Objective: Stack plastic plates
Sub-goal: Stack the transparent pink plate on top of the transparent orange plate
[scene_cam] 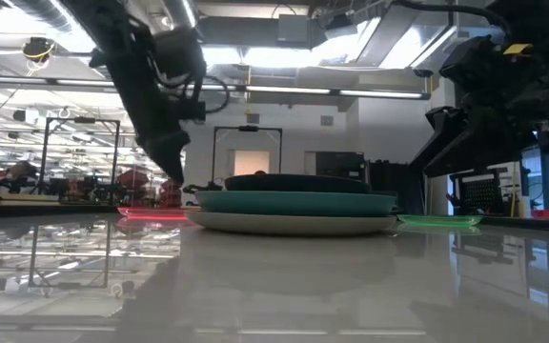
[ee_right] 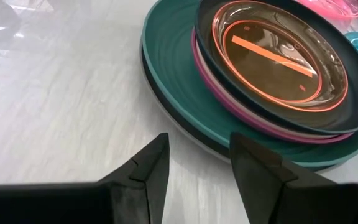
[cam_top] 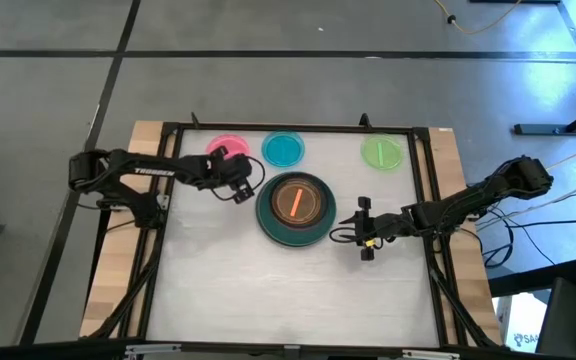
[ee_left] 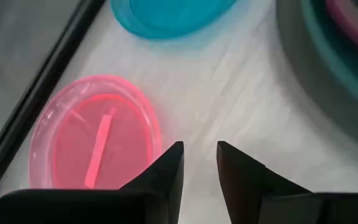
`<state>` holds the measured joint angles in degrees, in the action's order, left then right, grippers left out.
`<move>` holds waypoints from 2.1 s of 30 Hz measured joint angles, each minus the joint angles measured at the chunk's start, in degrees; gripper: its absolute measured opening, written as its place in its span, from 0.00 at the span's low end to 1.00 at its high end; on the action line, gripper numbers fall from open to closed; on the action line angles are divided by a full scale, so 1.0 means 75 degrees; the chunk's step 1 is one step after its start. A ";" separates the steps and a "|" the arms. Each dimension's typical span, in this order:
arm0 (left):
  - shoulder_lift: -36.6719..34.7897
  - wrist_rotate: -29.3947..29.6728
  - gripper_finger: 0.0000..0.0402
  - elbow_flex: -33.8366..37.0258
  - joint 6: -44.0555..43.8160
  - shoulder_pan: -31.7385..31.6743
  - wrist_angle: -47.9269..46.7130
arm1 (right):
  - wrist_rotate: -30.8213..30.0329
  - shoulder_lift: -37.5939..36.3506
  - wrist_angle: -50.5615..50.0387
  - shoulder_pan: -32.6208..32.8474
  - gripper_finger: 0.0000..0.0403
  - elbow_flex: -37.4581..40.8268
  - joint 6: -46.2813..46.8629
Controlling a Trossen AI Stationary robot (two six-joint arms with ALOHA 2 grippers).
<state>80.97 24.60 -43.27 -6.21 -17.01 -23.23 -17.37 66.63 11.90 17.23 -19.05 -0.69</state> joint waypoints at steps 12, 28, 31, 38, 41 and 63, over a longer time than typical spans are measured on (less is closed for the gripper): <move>0.1046 0.0019 0.22 0.0000 0.1942 -0.1224 0.0012 | 0.0000 0.0000 0.0003 0.0001 0.39 0.0000 0.0000; 0.1221 -0.0834 0.22 0.0000 0.1911 -0.2134 0.0035 | 0.0001 0.0000 0.0000 0.0000 0.39 0.0000 -0.0002; 0.1221 -0.0836 0.22 0.0000 0.1910 -0.2076 0.0007 | 0.0000 0.0000 0.0000 0.0001 0.39 0.0000 -0.0003; 0.0811 -0.0843 0.22 0.0000 0.1914 -0.1700 -0.0077 | -0.0007 0.0000 0.0000 0.0000 0.39 0.0000 -0.0003; 0.0561 -0.0905 0.22 0.0000 0.1913 -0.1521 -0.0127 | -0.0009 0.0000 0.0003 0.0000 0.39 0.0000 -0.0003; 0.0824 -0.0790 0.22 0.0682 0.2000 -0.1882 0.0433 | -0.0082 0.0000 0.0015 0.0000 0.39 0.0003 0.0035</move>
<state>87.15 18.68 -38.15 8.79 -31.13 -19.98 -17.98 66.63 12.01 17.23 -19.03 -0.43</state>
